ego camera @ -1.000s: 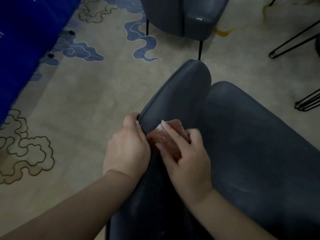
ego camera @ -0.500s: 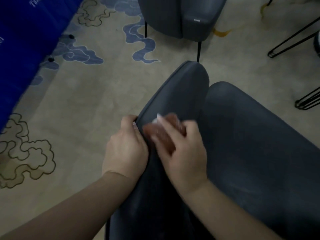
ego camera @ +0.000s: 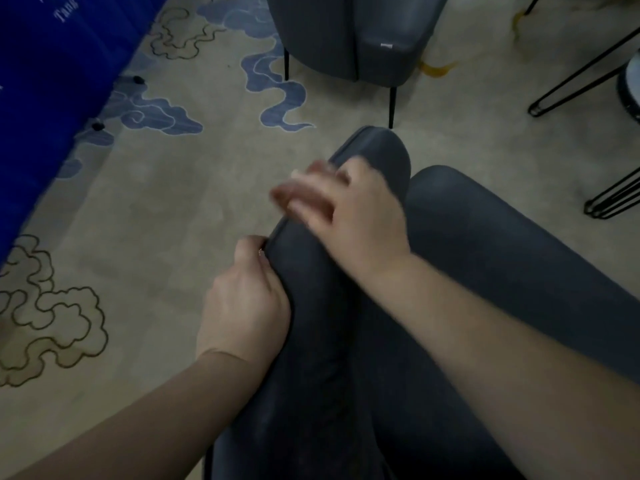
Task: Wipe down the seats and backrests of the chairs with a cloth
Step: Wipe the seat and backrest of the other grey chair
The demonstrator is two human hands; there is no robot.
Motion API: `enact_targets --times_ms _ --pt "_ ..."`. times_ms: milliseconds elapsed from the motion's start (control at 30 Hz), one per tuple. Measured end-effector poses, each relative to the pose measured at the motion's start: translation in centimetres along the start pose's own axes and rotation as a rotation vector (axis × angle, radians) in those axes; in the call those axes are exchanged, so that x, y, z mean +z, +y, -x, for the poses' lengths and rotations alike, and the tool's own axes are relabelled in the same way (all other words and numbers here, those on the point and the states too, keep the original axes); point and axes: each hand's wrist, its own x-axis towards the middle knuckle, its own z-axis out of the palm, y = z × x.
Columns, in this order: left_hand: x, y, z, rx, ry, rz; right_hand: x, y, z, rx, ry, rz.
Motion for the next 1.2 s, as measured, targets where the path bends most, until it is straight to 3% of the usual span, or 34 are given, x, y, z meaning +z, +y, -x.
enact_targets --times_ms 167,233,467,767,967,1200 --pt "0.1 0.1 0.0 -0.005 0.019 -0.013 1.0 6.1 -6.1 0.554 0.166 -0.095" --pt "0.1 0.1 -0.1 -0.012 0.019 -0.017 1.3 6.2 -5.8 0.638 0.197 -0.147" --pt "0.1 0.1 -0.2 0.007 0.028 -0.039 0.4 -0.8 6.7 0.334 0.113 -0.22" --pt "0.1 -0.1 -0.2 -0.013 0.024 -0.01 -2.6 -2.3 18.3 0.213 -0.096 -0.483" --pt "-0.7 -0.4 -0.4 -0.037 -0.116 0.056 -4.8 -2.6 18.7 0.404 -0.174 -0.57" --pt "-4.3 -1.2 4.9 -0.05 -0.336 -0.14 -7.0 -4.5 21.4 0.544 -0.122 -0.551"
